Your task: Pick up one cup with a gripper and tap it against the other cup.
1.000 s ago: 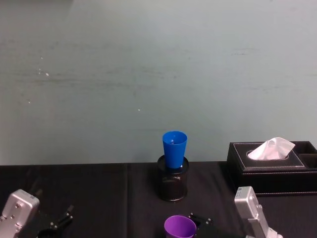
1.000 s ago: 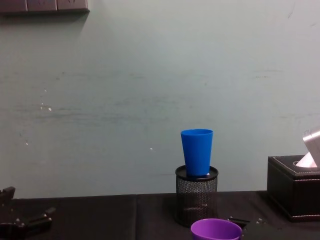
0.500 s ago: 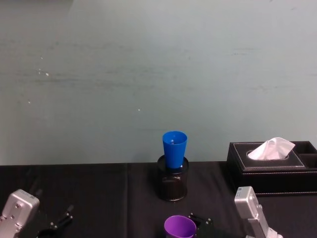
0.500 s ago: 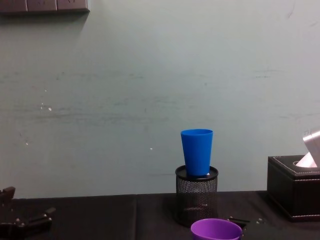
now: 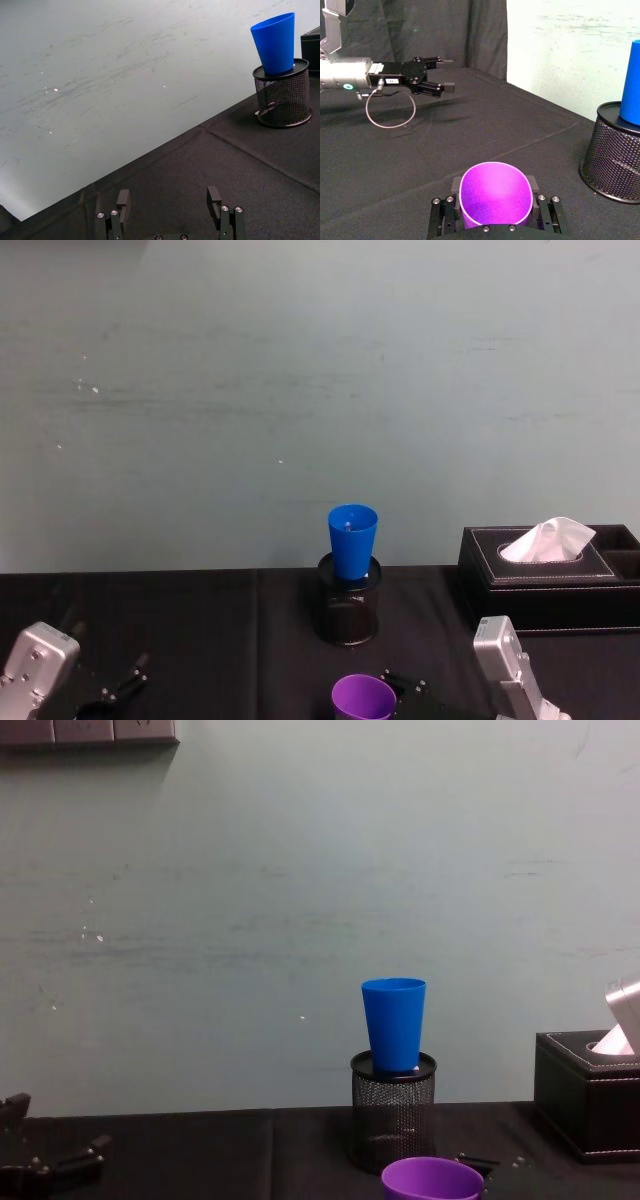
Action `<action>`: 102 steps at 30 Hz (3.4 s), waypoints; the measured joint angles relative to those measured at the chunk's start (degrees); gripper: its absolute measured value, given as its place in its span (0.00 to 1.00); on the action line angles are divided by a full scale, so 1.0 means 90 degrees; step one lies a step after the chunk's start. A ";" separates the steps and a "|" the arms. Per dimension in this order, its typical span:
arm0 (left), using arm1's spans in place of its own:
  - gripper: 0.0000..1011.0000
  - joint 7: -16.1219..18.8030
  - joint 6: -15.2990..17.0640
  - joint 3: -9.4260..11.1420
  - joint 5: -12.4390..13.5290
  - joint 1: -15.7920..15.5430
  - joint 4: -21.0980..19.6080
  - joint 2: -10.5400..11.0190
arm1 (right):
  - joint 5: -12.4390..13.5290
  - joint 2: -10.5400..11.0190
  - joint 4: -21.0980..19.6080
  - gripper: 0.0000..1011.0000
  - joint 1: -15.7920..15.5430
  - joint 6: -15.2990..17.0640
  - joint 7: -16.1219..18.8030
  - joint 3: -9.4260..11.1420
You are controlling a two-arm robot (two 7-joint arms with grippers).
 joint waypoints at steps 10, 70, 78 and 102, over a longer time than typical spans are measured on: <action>0.99 0.0000 0.0000 0.0000 0.0000 0.0000 0.0000 0.0000 | 0.0000 0.0000 0.0000 0.74 0.0000 0.0000 0.0000 0.0000; 0.99 0.0000 0.0000 0.0000 0.0000 0.0000 0.0000 0.0000 | 0.0092 -0.0290 0.0586 0.74 0.1637 0.0757 0.0015 0.0041; 0.99 0.0000 0.0000 0.0000 0.0000 0.0000 0.0000 0.0000 | 0.0107 -0.0454 0.1021 0.74 0.1893 0.0671 0.0109 0.0065; 0.99 0.0000 0.0000 0.0000 0.0000 0.0000 0.0000 0.0000 | -0.0111 -0.1196 0.3262 0.74 0.3024 0.0013 0.0590 0.0267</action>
